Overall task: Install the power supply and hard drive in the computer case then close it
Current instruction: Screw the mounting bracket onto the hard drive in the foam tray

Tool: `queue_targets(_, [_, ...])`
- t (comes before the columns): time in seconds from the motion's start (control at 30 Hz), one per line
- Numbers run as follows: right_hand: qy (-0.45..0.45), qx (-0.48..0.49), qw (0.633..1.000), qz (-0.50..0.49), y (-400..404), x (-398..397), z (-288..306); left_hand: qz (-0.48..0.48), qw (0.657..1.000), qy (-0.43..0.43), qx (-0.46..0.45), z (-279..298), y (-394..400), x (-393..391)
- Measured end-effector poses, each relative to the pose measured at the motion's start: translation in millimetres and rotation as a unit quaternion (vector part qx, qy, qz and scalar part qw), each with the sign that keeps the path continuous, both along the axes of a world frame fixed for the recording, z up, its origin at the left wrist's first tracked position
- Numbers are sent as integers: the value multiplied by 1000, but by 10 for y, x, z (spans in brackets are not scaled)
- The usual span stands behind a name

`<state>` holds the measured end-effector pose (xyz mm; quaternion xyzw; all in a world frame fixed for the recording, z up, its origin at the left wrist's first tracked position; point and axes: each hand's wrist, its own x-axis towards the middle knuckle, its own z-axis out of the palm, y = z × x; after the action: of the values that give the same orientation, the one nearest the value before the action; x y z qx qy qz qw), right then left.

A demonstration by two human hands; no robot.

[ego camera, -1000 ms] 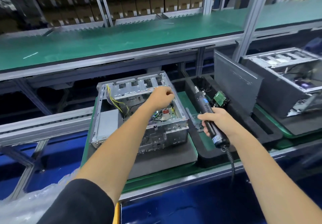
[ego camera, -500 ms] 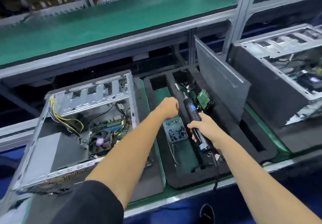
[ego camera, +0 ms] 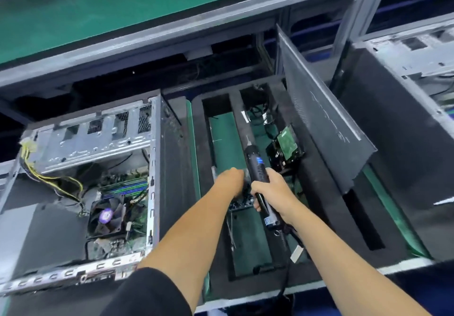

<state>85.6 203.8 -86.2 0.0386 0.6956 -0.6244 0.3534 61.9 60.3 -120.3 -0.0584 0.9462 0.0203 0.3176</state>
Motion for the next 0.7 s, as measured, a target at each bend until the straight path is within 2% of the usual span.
queue_targets(0.1, [-5, -3, 1000, 4, -64, -6, -51, 6, 1000, -26, 13, -87, 40, 0])
queue_targets(0.3, [10, 19, 1000, -3, -138, -30, -123, 85, 992, -74, 57, -144, 91, -47])
queue_targets(0.53, [-16, -24, 999, -26, -110, -115, -200, -18, 998, -45, 49, -145, 65, 47])
queue_targets(0.7, [-23, -39, 998, -33, -130, -150, -228, -30, 997, -37, 55, -146, 64, 78])
